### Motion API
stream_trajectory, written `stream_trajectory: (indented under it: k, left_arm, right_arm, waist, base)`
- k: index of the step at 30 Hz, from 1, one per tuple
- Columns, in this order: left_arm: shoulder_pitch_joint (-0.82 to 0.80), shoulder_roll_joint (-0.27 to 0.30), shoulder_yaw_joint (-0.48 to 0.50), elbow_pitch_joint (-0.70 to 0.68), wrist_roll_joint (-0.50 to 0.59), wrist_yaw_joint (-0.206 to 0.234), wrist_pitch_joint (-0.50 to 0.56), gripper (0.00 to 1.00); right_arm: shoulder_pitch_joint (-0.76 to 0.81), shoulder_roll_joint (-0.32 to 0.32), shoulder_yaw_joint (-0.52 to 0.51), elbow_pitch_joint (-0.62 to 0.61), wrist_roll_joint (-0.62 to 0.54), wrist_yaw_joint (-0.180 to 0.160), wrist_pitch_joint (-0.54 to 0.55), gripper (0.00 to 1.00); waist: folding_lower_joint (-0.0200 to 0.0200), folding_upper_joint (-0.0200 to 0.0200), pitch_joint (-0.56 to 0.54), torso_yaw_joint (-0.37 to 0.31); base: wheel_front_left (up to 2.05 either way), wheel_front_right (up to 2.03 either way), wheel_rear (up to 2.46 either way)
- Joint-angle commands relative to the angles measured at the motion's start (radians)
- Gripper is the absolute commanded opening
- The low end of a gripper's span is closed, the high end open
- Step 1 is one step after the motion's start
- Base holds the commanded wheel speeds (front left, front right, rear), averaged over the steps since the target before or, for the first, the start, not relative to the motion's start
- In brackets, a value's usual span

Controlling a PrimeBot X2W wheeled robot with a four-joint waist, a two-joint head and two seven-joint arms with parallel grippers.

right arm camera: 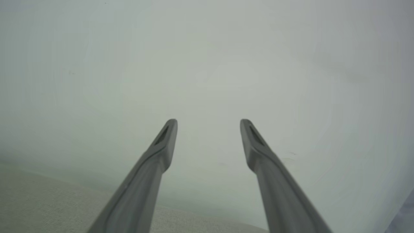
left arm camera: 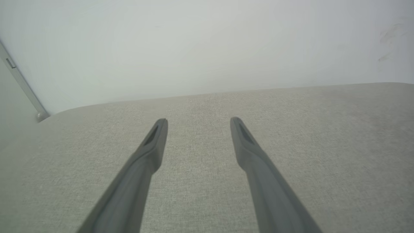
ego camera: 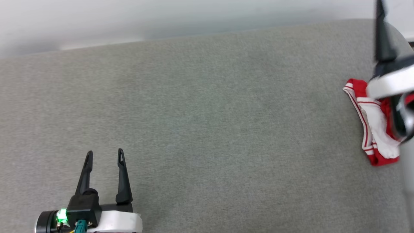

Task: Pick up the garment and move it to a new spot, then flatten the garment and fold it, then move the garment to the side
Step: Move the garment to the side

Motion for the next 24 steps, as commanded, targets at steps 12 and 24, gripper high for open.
stream_trajectory:
  k: [12,24]
  left_arm:
    - [0.057,-0.008,-0.014,0.038,-0.001,-0.01,-0.002,1.0]
    - [0.119,-0.011,-0.02,0.055,0.004,-0.013,-0.002,1.0]
  right_arm:
    - [0.418,0.185,0.011,-0.212,0.0,-0.001,-0.001,1.0]
    - [0.674,0.23,-0.006,-0.29,-0.009,-0.001,-0.001,1.0]
  waist:
    - [0.0001,0.0,-0.12,0.091]
    - [0.0001,0.0,-0.203,0.107]
  base:
    - [0.0,0.0,0.0]
    - [0.0,0.0,0.0]
